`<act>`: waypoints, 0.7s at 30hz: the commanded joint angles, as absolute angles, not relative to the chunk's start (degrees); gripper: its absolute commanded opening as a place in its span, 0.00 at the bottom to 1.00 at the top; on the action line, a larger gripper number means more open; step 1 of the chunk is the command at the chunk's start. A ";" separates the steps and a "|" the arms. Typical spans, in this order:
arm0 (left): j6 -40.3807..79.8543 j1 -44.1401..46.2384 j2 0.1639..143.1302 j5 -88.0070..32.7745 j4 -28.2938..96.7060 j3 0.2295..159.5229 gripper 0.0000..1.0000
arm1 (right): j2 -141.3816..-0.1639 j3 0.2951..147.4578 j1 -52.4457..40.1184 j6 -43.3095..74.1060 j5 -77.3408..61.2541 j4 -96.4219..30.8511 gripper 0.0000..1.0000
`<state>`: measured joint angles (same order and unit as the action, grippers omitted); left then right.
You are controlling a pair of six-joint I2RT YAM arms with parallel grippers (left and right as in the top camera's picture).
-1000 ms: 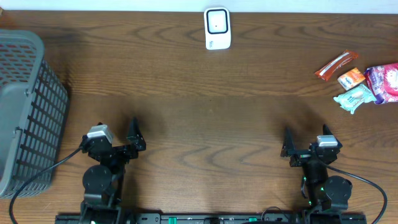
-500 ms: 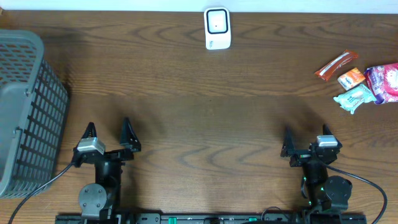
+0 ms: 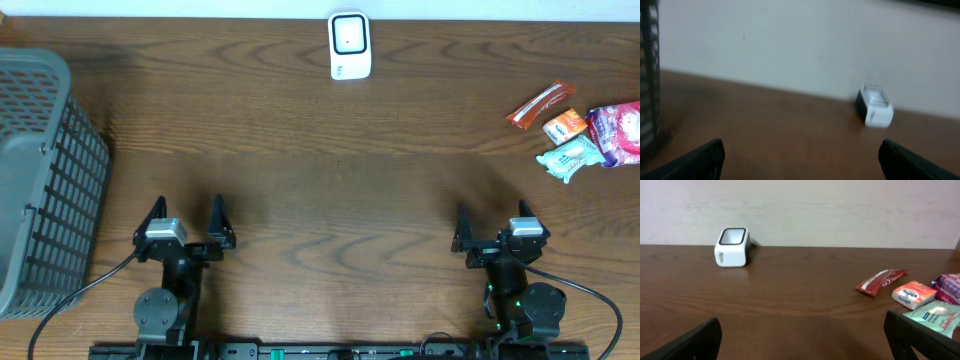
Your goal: Scan the item barcode
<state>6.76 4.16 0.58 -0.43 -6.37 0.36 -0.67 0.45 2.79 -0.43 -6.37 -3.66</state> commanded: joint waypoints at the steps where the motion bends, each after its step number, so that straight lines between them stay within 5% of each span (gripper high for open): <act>1: 2.96 3.77 0.08 -1.32 -1.04 0.23 0.98 | -0.32 0.32 3.01 0.36 -6.11 -3.88 0.99; 21: -4.49 2.87 0.08 -1.06 4.27 0.23 0.98 | -0.32 0.32 3.01 0.36 -6.11 -3.88 0.99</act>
<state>-3.03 3.75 0.60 -2.26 1.50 0.89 -0.67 0.45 2.79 -0.45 -6.37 -3.66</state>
